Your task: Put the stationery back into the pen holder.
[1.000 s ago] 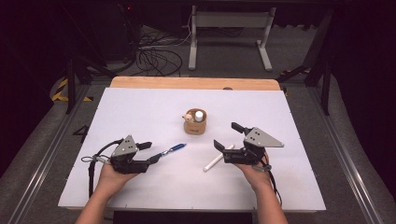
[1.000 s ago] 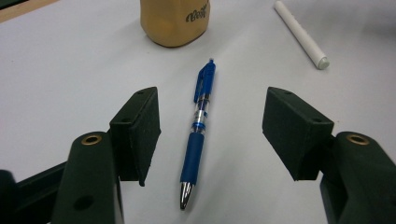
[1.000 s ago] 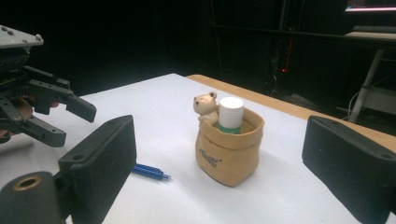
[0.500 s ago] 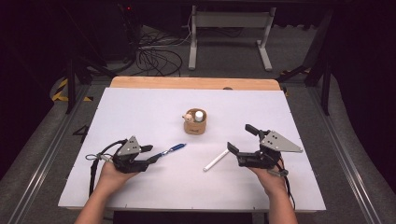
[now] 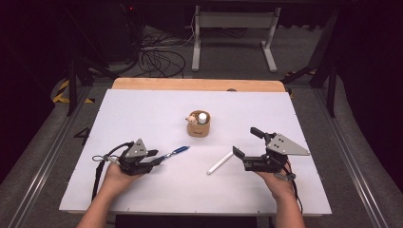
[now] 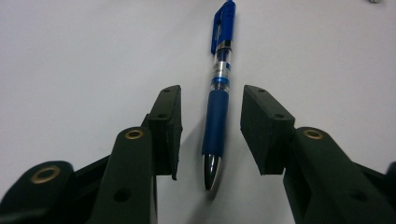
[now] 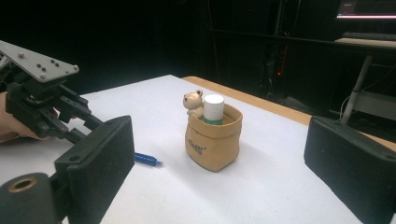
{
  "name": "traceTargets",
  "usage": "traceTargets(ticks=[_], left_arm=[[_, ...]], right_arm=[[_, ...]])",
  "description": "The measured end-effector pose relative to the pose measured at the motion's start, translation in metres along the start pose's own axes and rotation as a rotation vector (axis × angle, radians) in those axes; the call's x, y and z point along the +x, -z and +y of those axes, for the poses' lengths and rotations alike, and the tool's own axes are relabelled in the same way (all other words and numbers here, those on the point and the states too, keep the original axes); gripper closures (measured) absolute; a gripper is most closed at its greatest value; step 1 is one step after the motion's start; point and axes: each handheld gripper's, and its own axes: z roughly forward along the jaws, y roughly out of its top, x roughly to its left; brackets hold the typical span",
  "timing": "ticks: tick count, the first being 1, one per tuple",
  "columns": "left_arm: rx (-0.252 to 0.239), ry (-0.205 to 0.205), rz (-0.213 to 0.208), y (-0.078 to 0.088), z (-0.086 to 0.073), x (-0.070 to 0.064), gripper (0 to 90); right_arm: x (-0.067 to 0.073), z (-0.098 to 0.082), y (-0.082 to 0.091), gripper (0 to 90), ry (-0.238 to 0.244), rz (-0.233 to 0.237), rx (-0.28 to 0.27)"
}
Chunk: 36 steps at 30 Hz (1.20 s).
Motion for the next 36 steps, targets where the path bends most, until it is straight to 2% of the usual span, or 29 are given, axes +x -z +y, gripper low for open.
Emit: traceTargets(ticks=[6, 8, 16, 22, 27, 36], left_arm=[[0.023, -0.012, -0.015, -0.0055, 0.0008, 0.0015, 64.8], [0.029, -0.029, -0.011, -0.0068, 0.0018, 0.0012, 65.9], [0.039, -0.023, -0.053, -0.0077, 0.0021, 0.0032, 71.4], [0.037, -0.028, -0.055, -0.0077, 0.0018, 0.0027, 73.4], [0.035, -0.054, -0.055, -0.0077, 0.0018, 0.0002, 78.5], [0.037, -0.062, -0.049, -0.0069, 0.0022, -0.0008, 79.5]], right_arm=[[-0.0006, 0.0005, -0.0001, 9.5, 0.004, 0.006, -0.001], [-0.0008, 0.0009, 0.0, 9.5, 0.009, 0.009, -0.003], [0.0002, 0.0018, -0.0003, 9.7, 0.011, 0.019, 0.001], [0.0006, 0.0023, -0.0001, 9.7, 0.012, 0.023, 0.003], [0.0005, 0.0024, 0.0, 9.9, 0.013, 0.023, 0.001], [0.0008, 0.0021, -0.0008, 10.4, 0.028, 0.018, 0.017]])
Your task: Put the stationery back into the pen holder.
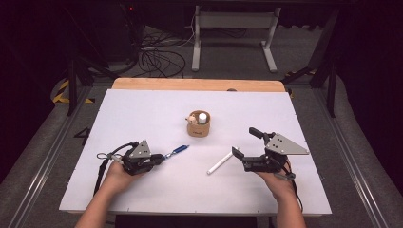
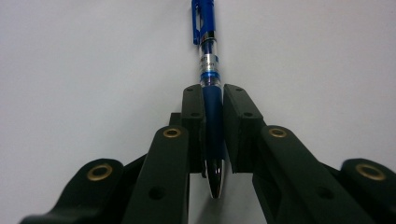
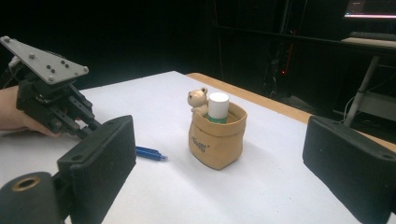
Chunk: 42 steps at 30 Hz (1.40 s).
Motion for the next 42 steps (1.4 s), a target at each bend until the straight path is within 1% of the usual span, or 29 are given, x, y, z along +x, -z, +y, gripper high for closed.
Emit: traceTargets(ticks=[1, 3, 6, 8, 9, 10, 13, 16, 21, 23, 24, 30, 34, 36, 40, 42], left_arm=[[0.0, -0.002, 0.001, 0.0, 0.0, 0.0, 79.5], [-0.007, -0.005, -0.012, 0.0, 0.001, -0.002, 79.5], [-0.017, -0.006, -0.023, 0.0, 0.003, -0.005, 79.5], [-0.028, 0.01, -0.031, 0.0, 0.004, -0.006, 79.5], [-0.029, 0.007, -0.031, 0.002, 0.004, -0.006, 79.5], [-0.042, 0.014, -0.033, 0.003, 0.005, -0.007, 79.6], [-0.067, 0.022, -0.033, 0.007, 0.008, -0.008, 79.6], [-0.073, 0.028, -0.035, 0.009, 0.011, -0.011, 79.6], [-0.094, 0.043, -0.056, 0.014, 0.02, -0.018, 79.6], [-0.102, 0.043, -0.06, 0.017, 0.024, -0.021, 79.7], [-0.106, 0.046, -0.069, 0.018, 0.027, -0.023, 79.6], [-0.116, 0.047, -0.077, 0.024, 0.043, -0.03, 79.6], [-0.114, 0.045, -0.086, 0.028, 0.057, -0.034, 79.7], [-0.115, 0.047, -0.1, 0.03, 0.065, -0.036, 79.6], [-0.106, 0.035, -0.115, 0.029, 0.081, -0.04, 79.7], [-0.105, 0.04, -0.126, 0.029, 0.088, -0.042, 79.7]], right_arm=[[0.0, 0.0, 0.0, 10.5, 0.002, -0.005, 0.004], [0.0, 0.0, 0.001, 10.6, 0.009, -0.013, 0.007], [0.0, 0.001, 0.001, 10.9, 0.011, -0.013, 0.003], [0.001, 0.001, 0.001, 11.2, 0.02, -0.018, 0.004], [0.001, 0.001, 0.001, 11.3, 0.024, -0.018, 0.003], [0.002, 0.001, 0.001, 11.5, 0.026, -0.021, 0.005], [0.003, 0.001, 0.001, 11.9, 0.041, -0.023, 0.01], [0.004, 0.001, -0.001, 12.5, 0.061, -0.025, 0.022], [0.009, 0.0, -0.006, 13.8, 0.099, -0.018, 0.046], [0.012, -0.001, -0.008, 14.6, 0.111, -0.014, 0.056], [0.013, -0.001, -0.009, 15.1, 0.121, -0.015, 0.062], [0.019, -0.001, -0.014, 17.9, 0.156, 0.007, 0.078], [0.021, 0.0, -0.014, 19.3, 0.174, 0.008, 0.068], [0.022, 0.0, -0.014, 19.4, 0.176, 0.009, 0.065], [0.023, -0.001, -0.015, 21.2, 0.196, 0.005, 0.074], [0.024, -0.001, -0.015, 22.2, 0.21, 0.005, 0.075]])
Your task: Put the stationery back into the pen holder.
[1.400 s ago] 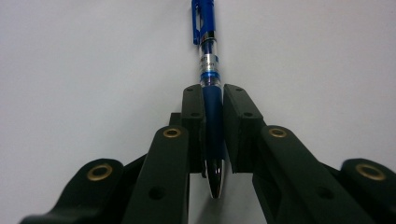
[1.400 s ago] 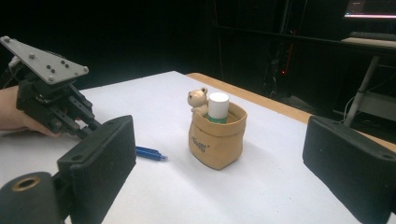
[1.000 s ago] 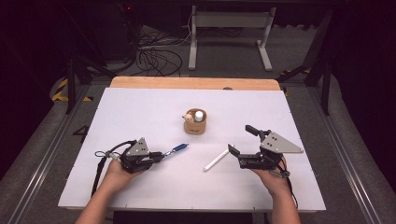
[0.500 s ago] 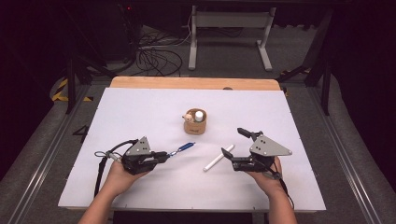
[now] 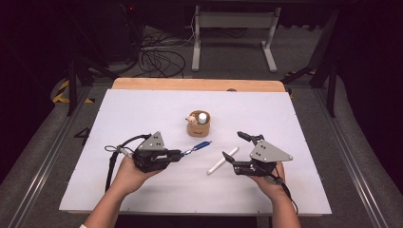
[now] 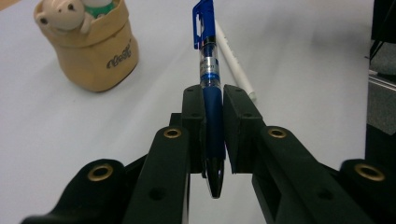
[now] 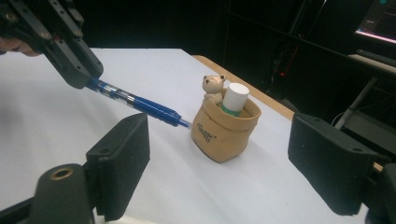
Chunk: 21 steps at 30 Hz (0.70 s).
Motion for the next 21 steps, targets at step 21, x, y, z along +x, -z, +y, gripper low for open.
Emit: traceTargets(ticks=[21], left_arm=[[0.009, -0.033, -0.036, -0.018, 0.039, -0.018, 79.7]], right_arm=[[0.013, 0.002, -0.008, 32.4, 0.112, 0.011, 0.027]])
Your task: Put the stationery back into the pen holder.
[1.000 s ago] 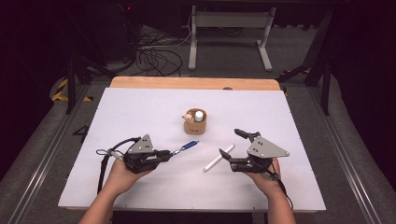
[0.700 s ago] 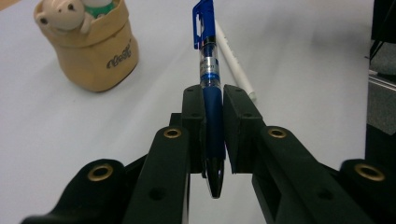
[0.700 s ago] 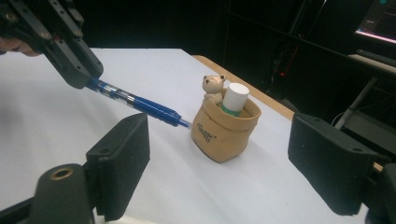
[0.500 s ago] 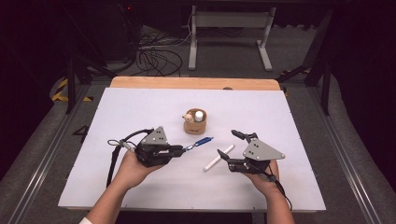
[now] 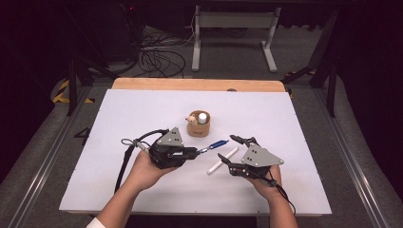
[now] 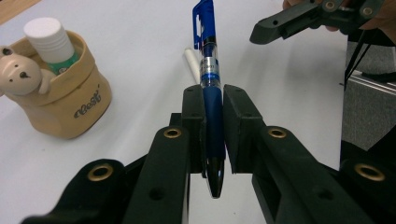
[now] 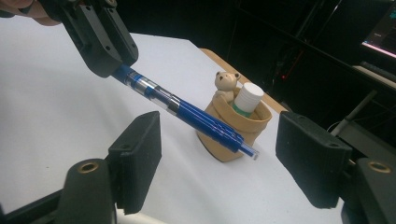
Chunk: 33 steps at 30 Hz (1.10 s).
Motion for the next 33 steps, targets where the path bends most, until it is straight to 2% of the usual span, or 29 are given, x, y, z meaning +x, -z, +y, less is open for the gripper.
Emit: traceTargets(ticks=[6, 14, 26, 33], left_arm=[[-0.009, 0.003, -0.011, -0.002, 0.005, -0.004, 79.7], [-0.01, -0.001, -0.013, -0.002, 0.01, -0.006, 79.7], [-0.034, 0.011, -0.019, 0.0, 0.013, -0.008, 79.6], [-0.043, 0.015, -0.017, 0.001, 0.013, -0.008, 79.6]], right_arm=[[0.003, 0.002, 0.0, 34.3, 0.032, -0.005, -0.012], [0.006, 0.002, -0.004, 34.3, 0.054, -0.005, 0.008], [0.009, 0.001, -0.007, 34.7, 0.063, -0.012, 0.019], [0.008, -0.001, -0.008, 36.7, 0.042, -0.011, 0.019]])
